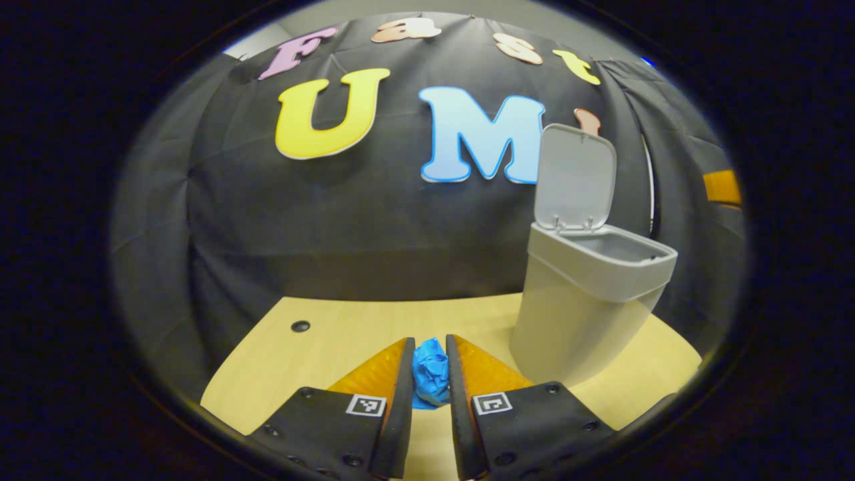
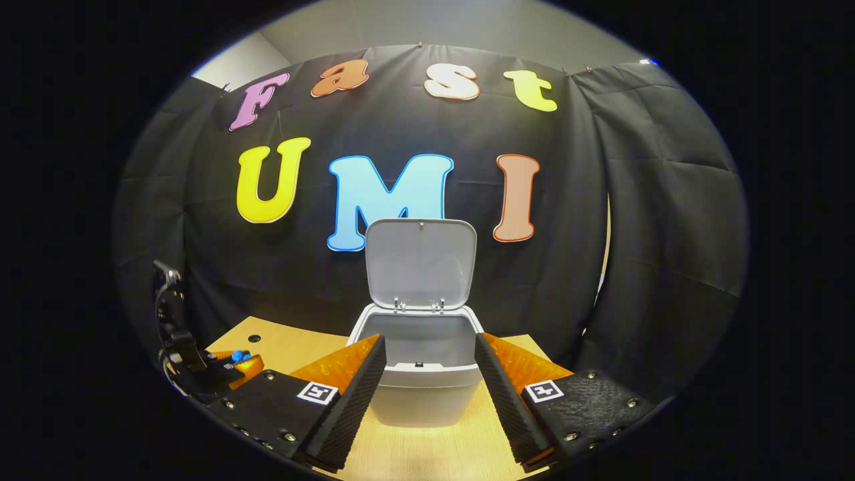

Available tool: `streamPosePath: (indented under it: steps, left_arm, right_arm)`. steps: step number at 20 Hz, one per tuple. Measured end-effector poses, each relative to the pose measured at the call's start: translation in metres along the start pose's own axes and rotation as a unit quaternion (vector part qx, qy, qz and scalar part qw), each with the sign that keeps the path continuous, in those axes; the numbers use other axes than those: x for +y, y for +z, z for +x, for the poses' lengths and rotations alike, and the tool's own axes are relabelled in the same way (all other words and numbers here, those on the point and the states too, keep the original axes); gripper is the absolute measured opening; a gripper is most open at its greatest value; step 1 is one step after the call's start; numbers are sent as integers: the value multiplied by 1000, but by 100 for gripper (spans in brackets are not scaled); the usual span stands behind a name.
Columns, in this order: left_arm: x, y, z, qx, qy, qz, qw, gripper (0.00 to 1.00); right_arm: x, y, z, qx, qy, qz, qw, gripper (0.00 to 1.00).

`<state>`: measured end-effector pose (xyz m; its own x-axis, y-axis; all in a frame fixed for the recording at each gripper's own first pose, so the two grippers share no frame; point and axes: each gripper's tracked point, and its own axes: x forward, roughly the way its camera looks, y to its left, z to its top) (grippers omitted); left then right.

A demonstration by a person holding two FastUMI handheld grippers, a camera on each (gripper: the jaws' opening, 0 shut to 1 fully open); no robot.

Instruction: Press the lid of the desktop garbage bin to open it, pick up the crumpled paper on the desktop and throw it into the bin, then pick up the pop can on the desktop and drop it into the bin, and finally close the garbage bin lid.

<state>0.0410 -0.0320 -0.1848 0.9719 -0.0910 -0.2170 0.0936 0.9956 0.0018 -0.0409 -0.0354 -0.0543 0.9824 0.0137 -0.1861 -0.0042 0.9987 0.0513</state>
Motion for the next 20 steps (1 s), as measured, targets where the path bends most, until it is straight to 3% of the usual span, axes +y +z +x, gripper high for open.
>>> streamPosePath:
  steps: [5,6,10,18,20]
  left_arm:
    - [-83,73,27,-46,-71,3,996,35]
    - [-100,84,32,-53,-85,7,995,35]
    - [-165,111,56,-68,-134,24,988,33]
    - [-225,126,93,-73,-162,40,983,34]
    - [-231,123,95,-72,-166,37,983,65]
  right_arm:
    - [-20,-12,-13,2,-22,26,999,87]
    - [-25,-17,-18,6,-28,31,999,83]
    - [-51,-28,-37,11,-64,48,997,87]
    - [-112,-35,-70,5,-140,73,987,83]
    - [-119,-39,-74,8,-149,76,986,87]
